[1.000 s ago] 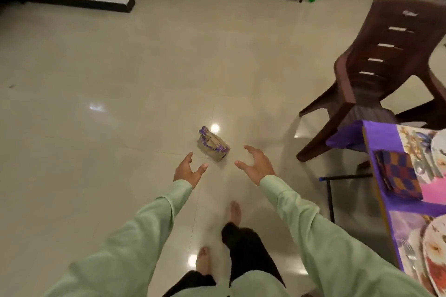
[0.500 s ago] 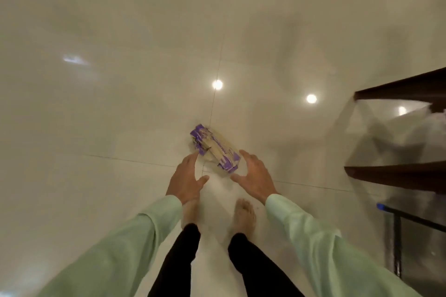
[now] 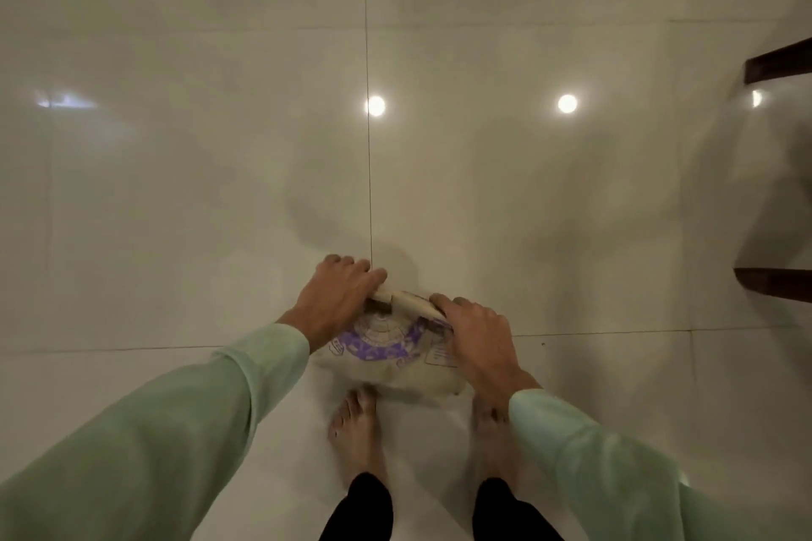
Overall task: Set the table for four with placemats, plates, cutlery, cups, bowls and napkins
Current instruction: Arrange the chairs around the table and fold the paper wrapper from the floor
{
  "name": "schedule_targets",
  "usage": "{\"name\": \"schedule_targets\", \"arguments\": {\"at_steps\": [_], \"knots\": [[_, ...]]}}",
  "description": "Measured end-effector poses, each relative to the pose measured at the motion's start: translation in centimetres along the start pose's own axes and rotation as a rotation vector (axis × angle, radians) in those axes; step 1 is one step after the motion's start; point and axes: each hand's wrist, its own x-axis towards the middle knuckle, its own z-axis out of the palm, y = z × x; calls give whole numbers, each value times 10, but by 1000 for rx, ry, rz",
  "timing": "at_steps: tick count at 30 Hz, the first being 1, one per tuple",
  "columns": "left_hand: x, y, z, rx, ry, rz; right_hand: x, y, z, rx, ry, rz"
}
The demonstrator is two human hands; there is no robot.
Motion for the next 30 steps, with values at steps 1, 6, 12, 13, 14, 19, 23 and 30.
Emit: {"name": "schedule_targets", "arguments": {"at_steps": [1,6,12,13,14,19,23,30], "knots": [[-10,5,-14,-49,9,-10,-10,-1,-17,-16,3,-11],[-69,24,-160,-124,174,-85,-79,-26,-170,5,105,-24],[-148,36,-429,-117,360,-72,-181,-79,-407,-29,290,16],[-157,37,-467,-94,375,-62,-194,-84,-441,-22,322,25],[-164,38,-508,-61,407,-59,-208,-91,-476,-13,359,35],[-152,39,-660,84,510,-29,-235,-96,-610,3,490,95],[-95,40,-748,183,517,-4,-216,-69,-694,22,592,128],[29,63,-896,251,565,44,-161,12,-844,53,696,184]]}}
